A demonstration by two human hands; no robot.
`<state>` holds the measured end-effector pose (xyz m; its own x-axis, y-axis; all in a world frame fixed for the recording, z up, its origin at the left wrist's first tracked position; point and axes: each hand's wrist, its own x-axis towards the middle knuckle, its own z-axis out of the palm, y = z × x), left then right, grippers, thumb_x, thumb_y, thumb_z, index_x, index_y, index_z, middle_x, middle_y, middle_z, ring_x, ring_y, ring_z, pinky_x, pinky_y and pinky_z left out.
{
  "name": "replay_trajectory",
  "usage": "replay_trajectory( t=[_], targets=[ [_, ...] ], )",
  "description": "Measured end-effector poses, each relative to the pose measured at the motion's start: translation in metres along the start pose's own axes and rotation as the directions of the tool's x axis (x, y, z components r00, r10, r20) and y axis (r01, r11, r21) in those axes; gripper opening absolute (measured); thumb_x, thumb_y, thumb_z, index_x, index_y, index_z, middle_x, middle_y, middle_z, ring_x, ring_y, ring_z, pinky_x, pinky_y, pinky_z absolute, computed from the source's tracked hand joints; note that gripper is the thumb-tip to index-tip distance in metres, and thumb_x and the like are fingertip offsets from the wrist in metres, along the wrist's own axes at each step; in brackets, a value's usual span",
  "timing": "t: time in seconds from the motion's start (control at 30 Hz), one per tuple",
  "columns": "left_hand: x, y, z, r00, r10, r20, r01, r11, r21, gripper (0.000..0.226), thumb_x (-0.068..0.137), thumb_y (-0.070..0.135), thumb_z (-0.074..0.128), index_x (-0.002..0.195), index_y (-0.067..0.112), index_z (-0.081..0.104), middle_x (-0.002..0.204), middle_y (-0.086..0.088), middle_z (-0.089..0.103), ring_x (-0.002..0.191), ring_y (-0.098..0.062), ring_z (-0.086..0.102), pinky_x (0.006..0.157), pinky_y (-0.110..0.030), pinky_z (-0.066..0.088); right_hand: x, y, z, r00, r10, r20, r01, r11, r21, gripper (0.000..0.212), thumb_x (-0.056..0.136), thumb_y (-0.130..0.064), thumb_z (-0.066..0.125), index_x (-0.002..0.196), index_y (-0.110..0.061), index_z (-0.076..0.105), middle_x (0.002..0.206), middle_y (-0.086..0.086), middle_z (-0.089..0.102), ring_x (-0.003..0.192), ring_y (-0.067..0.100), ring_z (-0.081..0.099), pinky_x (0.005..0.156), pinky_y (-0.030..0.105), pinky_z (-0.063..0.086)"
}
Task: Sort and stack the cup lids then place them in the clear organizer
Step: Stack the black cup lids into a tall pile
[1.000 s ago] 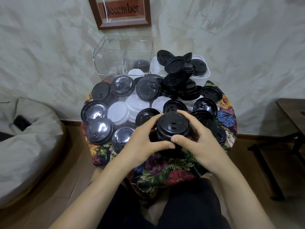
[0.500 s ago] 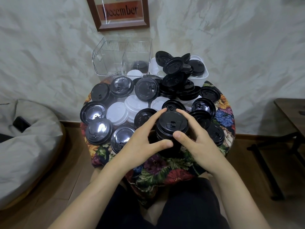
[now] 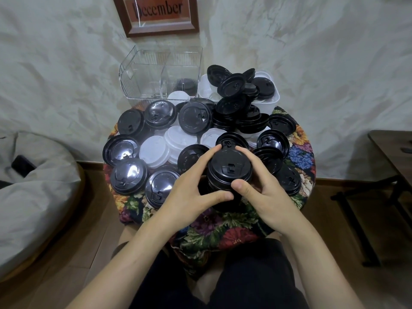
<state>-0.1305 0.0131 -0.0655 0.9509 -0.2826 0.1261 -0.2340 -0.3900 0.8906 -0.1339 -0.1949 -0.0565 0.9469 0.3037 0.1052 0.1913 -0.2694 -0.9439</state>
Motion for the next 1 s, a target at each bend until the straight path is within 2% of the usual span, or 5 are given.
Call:
replay_trajectory(
  t=[0.4,0.53,0.67,0.8,1.0],
  targets=[
    [0.002,0.003,-0.008,0.999,0.003,0.049,-0.004,1.000,0.030,0.091,0.083,0.040,0.085,0.153,0.058,0.030,0.147,0.030,0.052,0.137,0.005,0.048,0.119,-0.036,0.038,-0.002,0.002,-0.002,1.000,-0.012,0.019,0.012,1.000,-0.023,0.070,0.095,-0.038,0.069,0.157,-0.037,0.037,0.147,-0.023,0.055,0.139,0.000,0.049,0.119,0.037,0.038],
    [0.000,0.002,-0.012,0.995,0.029,0.091,-0.028,1.000,-0.013,0.080,0.089,0.066,0.066,0.157,0.052,0.027,0.152,0.029,0.047,0.142,0.004,0.044,0.120,-0.037,0.037,-0.001,0.000,-0.003,0.999,-0.019,0.025,0.020,0.999,-0.034,0.069,0.095,-0.040,0.069,0.157,-0.038,0.038,0.149,-0.024,0.053,0.140,-0.001,0.047,0.119,0.036,0.038],
    [-0.001,0.002,-0.010,0.996,0.027,0.091,-0.025,0.999,-0.025,0.069,0.098,0.051,0.063,0.158,0.048,0.029,0.150,0.031,0.048,0.141,0.005,0.044,0.120,-0.034,0.037,0.000,0.000,-0.004,0.999,-0.016,0.033,0.018,0.999,-0.042,0.069,0.094,-0.039,0.069,0.156,-0.037,0.038,0.148,-0.024,0.054,0.140,-0.001,0.048,0.116,0.032,0.039],
    [0.000,-0.002,-0.010,0.995,0.019,0.094,-0.020,1.000,0.003,0.071,0.097,0.057,0.061,0.158,0.048,0.028,0.151,0.030,0.048,0.142,0.005,0.043,0.120,-0.038,0.037,0.003,-0.003,-0.006,0.999,0.009,0.034,-0.007,0.999,-0.045,0.069,0.091,-0.042,0.070,0.154,-0.041,0.041,0.140,-0.030,0.058,0.133,-0.007,0.052,0.109,0.020,0.040],
    [0.004,-0.004,-0.015,0.991,0.030,0.127,-0.033,0.999,0.023,0.075,0.093,0.064,0.061,0.158,0.048,0.027,0.150,0.027,0.051,0.141,0.002,0.045,0.119,-0.042,0.038,0.003,-0.006,-0.003,1.000,0.015,0.010,-0.015,0.998,-0.054,0.069,0.089,-0.046,0.072,0.152,-0.043,0.043,0.138,-0.031,0.059,0.131,-0.006,0.053,0.109,0.026,0.042]
  ],
)
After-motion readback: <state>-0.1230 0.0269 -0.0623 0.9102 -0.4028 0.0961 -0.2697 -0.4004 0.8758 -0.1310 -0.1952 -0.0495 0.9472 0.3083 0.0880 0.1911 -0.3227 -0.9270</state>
